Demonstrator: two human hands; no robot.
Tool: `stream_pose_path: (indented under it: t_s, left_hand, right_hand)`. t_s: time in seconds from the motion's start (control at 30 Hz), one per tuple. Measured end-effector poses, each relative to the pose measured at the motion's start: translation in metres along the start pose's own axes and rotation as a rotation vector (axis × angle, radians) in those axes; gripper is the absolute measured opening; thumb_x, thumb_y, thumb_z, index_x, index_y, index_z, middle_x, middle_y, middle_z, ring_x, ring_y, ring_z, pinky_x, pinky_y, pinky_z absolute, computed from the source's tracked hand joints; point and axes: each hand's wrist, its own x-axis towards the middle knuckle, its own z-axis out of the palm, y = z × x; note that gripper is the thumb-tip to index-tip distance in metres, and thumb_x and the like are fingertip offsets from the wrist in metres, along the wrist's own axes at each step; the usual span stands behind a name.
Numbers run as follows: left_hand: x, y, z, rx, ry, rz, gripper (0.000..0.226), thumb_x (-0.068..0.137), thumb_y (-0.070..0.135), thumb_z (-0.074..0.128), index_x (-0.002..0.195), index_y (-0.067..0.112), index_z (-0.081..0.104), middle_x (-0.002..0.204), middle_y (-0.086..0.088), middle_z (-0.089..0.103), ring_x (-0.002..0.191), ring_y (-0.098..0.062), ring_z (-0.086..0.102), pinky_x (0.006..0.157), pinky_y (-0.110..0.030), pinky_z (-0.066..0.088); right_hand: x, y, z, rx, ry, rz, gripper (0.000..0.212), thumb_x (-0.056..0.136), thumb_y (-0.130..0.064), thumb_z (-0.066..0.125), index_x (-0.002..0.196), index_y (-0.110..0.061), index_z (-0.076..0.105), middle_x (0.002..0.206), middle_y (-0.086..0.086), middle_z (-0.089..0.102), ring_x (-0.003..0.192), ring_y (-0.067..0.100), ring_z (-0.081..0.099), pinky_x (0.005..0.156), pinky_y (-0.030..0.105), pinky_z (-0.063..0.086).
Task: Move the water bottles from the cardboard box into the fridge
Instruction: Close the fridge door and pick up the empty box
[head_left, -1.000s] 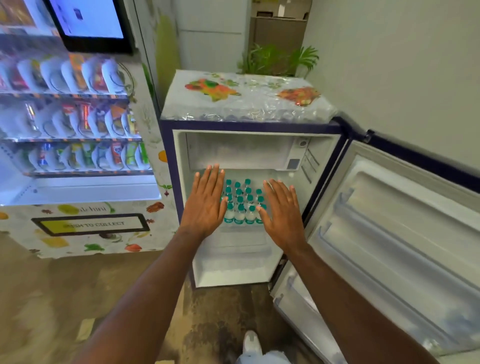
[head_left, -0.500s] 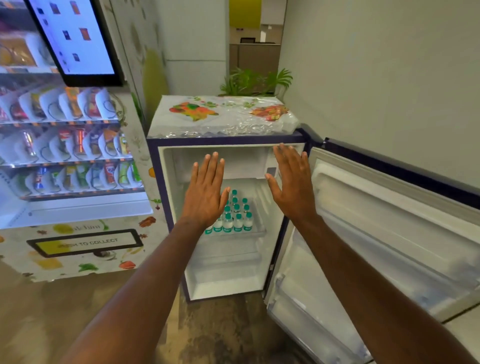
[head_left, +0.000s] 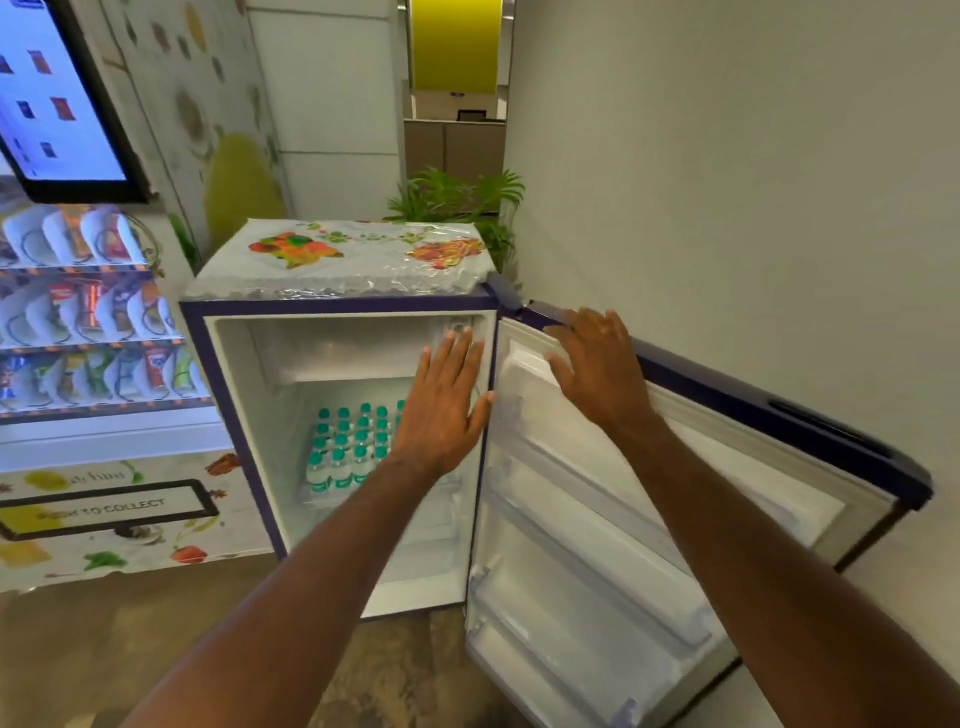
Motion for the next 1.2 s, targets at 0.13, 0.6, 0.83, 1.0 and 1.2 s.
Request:
stream_pose_path:
  t_s: [0.13,0.6,0.83,1.0,1.2]
  left_hand:
    - [0.020,0.051,0.015,-0.013,-0.122,0.038,0.065,0.108,0.047,0.022,0.162,0.017,0.003,0.170,-0.002,0.000,0.157,-0.019,-0.003,0.125,-0.037,-0.011]
    - [0.082,0.115,0.049,-0.146,-0.194,-0.020,0.061,0.110,0.039,0.022,0.162,0.020,-0.002,0.170,0.000,-0.006,0.157,-0.019,-0.005,0.126,-0.044,-0.004]
    - [0.086,0.106,0.049,-0.246,-0.082,-0.029,0.058,0.109,0.032,0.030,0.161,0.016,0.012,0.169,-0.003,0.015,0.156,-0.021,0.010,0.124,-0.033,0.000]
    - [0.081,0.083,0.041,-0.223,-0.046,0.027,0.061,0.102,0.039,0.020,0.159,0.018,0.026,0.164,-0.002,0.030,0.154,-0.020,0.019,0.125,-0.038,-0.001]
    - [0.079,0.068,0.042,-0.290,0.089,0.008,0.058,0.101,0.037,0.022,0.148,0.017,0.049,0.151,-0.002,0.051,0.149,-0.020,0.032,0.121,-0.031,-0.013]
  right_hand:
    - [0.000,0.039,-0.008,0.006,-0.123,0.105,0.036,0.100,-0.039,0.055,0.130,-0.021,0.063,0.142,0.008,0.057,0.134,0.030,0.048,0.118,0.057,0.021]
    - [0.017,0.069,-0.025,0.080,-0.470,0.207,0.037,0.105,-0.029,0.039,0.136,-0.025,0.058,0.122,0.012,0.060,0.108,0.033,0.060,0.092,0.045,0.053]
    - [0.034,0.076,-0.025,0.191,-0.559,0.288,0.033,0.100,-0.028,0.048,0.126,-0.015,0.063,0.119,0.007,0.066,0.101,0.029,0.063,0.089,0.043,0.054]
    - [0.049,0.065,-0.039,0.257,-0.681,0.233,0.032,0.099,-0.014,0.052,0.129,-0.014,0.064,0.094,0.011,0.069,0.073,0.024,0.067,0.076,0.039,0.058]
    - [0.049,0.052,-0.042,0.270,-0.690,0.200,0.028,0.097,-0.021,0.058,0.120,-0.007,0.064,0.060,-0.007,0.061,0.055,0.015,0.068,0.064,0.032,0.056]
